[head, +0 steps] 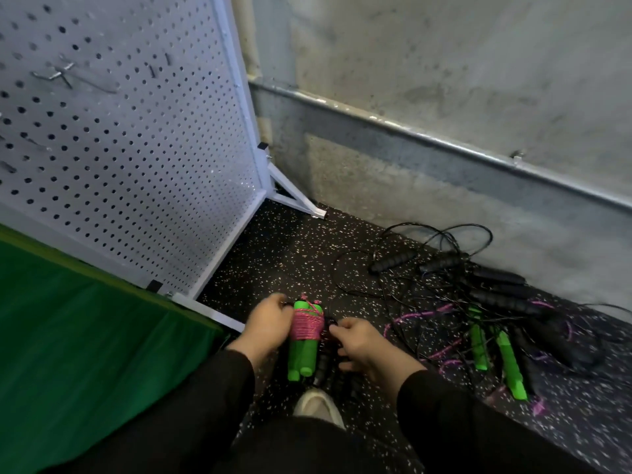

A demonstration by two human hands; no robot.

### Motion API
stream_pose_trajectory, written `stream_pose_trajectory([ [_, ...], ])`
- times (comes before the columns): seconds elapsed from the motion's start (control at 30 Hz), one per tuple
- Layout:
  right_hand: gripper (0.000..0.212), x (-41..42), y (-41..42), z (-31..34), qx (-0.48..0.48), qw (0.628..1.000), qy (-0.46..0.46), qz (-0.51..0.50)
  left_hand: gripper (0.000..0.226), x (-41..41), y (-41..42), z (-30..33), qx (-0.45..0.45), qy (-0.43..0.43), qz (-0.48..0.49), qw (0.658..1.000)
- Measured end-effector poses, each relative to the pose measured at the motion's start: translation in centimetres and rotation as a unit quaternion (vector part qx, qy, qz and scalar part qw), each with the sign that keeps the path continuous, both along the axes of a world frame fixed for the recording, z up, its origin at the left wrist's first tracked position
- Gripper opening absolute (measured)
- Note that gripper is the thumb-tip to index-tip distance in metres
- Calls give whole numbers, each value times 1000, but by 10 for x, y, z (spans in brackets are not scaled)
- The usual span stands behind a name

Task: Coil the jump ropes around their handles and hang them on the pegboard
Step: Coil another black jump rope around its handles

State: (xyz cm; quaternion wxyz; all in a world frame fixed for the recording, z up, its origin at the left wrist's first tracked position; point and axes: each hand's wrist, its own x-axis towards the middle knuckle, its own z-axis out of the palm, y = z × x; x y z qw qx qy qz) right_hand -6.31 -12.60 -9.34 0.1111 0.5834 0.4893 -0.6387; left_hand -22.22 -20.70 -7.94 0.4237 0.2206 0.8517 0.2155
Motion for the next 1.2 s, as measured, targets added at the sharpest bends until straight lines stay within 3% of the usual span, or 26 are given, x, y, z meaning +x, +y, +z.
stream_pose_trajectory([
  [0.17,29,47,23,57,22,999,19,-39,29,12,60,73,59,1,-97,994],
  [0.3,33,97,49,92,96,993,28,-67,27,50,116,135,96,34,-201,974],
  [0.4,31,133,71,121,133,984,25,-113,32,94,148,178,100,71,-296,947],
  [0.53,43,178,102,146,187,974,30,-126,37,160,185,212,112,150,-386,903],
  [0.67,46,228,133,139,306,950,-65,6,33,212,208,192,100,171,-417,887],
  [0.83,42,283,168,104,369,902,-178,141,29,235,200,124,35,198,-489,849],
  [0.93,37,291,190,69,362,882,-206,220,27,234,204,94,-30,204,-515,832],
  [1.07,41,284,215,25,341,855,-218,324,37,232,224,72,-25,172,-506,845],
  [1.2,46,279,226,-17,333,806,-258,416,34,222,233,50,-60,163,-524,834],
])
